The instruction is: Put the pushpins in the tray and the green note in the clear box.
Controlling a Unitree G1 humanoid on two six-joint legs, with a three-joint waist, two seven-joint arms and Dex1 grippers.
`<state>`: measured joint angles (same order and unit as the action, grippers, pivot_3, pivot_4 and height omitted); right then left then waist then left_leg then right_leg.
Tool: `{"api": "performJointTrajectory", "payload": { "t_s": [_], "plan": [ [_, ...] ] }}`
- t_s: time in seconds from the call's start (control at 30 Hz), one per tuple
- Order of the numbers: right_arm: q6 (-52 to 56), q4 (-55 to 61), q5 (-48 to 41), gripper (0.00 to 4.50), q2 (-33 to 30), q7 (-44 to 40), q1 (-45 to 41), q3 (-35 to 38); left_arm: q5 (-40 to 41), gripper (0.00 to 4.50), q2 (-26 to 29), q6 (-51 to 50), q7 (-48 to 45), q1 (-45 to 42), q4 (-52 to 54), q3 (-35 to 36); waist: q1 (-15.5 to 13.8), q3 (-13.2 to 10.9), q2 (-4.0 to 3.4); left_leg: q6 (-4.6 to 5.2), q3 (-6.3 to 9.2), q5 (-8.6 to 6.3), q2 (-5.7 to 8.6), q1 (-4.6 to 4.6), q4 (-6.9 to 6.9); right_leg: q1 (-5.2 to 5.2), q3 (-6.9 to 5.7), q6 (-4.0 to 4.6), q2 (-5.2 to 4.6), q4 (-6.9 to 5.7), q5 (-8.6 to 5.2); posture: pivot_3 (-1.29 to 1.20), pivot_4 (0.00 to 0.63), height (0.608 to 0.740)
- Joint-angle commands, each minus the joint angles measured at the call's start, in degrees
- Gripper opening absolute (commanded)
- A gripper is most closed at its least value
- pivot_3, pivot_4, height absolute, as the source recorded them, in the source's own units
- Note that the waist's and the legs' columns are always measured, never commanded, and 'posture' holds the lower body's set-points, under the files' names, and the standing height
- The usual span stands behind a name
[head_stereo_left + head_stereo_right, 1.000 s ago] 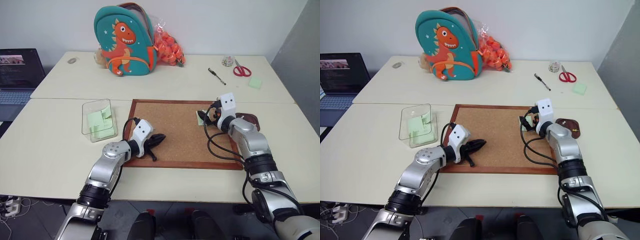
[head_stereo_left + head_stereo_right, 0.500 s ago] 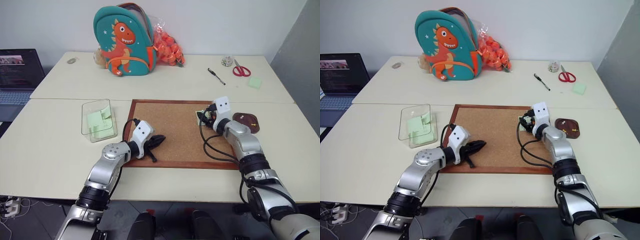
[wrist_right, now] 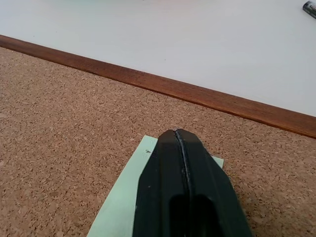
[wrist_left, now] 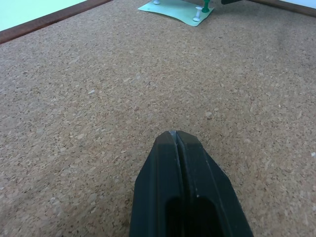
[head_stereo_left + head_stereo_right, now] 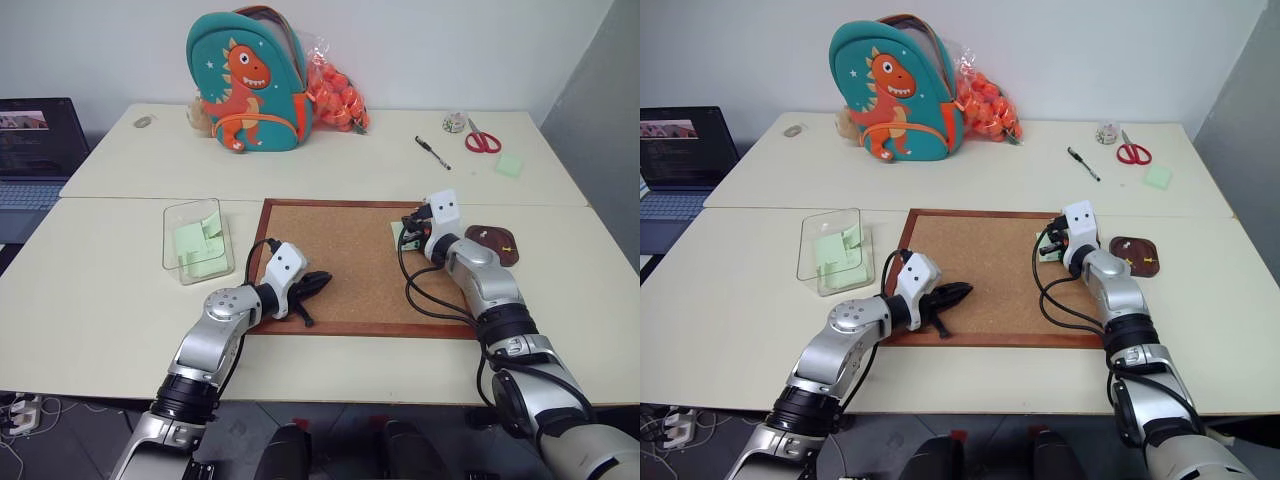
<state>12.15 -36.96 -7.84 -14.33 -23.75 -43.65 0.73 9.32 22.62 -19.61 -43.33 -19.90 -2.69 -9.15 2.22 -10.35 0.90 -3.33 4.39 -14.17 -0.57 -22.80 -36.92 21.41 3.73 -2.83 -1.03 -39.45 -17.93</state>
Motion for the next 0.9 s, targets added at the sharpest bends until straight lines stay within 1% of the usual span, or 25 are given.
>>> {"api": "performJointTrajectory", "payload": {
  "t_s": [0.03, 0.2, 0.57, 0.73, 0.9],
  "plan": [
    [-0.89, 0.54, -0.05, 0.04, -0.04, -0.51, -1.48, 0.8, -0.73, 0.0, 0.36, -1.38, -1.09, 1.82, -0.33, -2.13, 0.0, 0.0, 0.0, 0.0, 0.0, 0.0, 0.0, 0.0, 0.0, 0.0, 0.0, 0.0, 0.0, 0.0, 0.0, 0.0, 0.15, 0.74],
    [-1.1, 1.79, -0.86, 0.04, 0.3, -0.43, -1.3, 1.44, -0.79, 0.0, 0.36, -1.56, -1.08, 2.07, -0.17, -2.29, 0.02, 0.0, 0.0, 0.0, 0.0, 0.0, 0.0, 0.0, 0.0, 0.0, 0.0, 0.0, 0.0, 0.0, 0.0, 0.0, 0.15, 0.74],
    [-0.2, 9.19, -2.89, 0.04, 0.98, -0.58, -0.12, 2.51, -0.91, 0.0, 0.26, -2.01, -0.97, 2.66, 0.17, -2.55, 0.09, 0.0, -0.01, 0.0, 0.02, 0.0, -0.02, 0.0, 0.01, 0.0, 0.0, 0.0, 0.0, 0.0, 0.0, 0.0, 0.15, 0.74],
    [-1.08, 10.25, -1.16, 0.04, 0.01, -0.77, 1.22, 1.02, -0.87, 0.0, 0.17, -2.17, -1.0, 2.69, 0.2, -2.6, 0.09, 0.01, -0.01, 0.0, 0.01, 0.0, -0.01, 0.0, 0.01, 0.0, 0.0, 0.0, 0.0, 0.01, 0.0, 0.0, 0.15, 0.74],
    [0.54, 8.21, 0.78, 0.81, -0.84, 0.34, 0.27, 0.34, -0.96, 0.0, 0.06, -2.05, -1.08, 2.42, -0.12, -2.74, 0.09, 0.01, -0.01, 0.0, 0.0, 0.0, 0.0, 0.0, 0.01, 0.0, 0.01, 0.0, 0.0, 0.01, 0.0, 0.0, 0.15, 0.74]
  ]
}}
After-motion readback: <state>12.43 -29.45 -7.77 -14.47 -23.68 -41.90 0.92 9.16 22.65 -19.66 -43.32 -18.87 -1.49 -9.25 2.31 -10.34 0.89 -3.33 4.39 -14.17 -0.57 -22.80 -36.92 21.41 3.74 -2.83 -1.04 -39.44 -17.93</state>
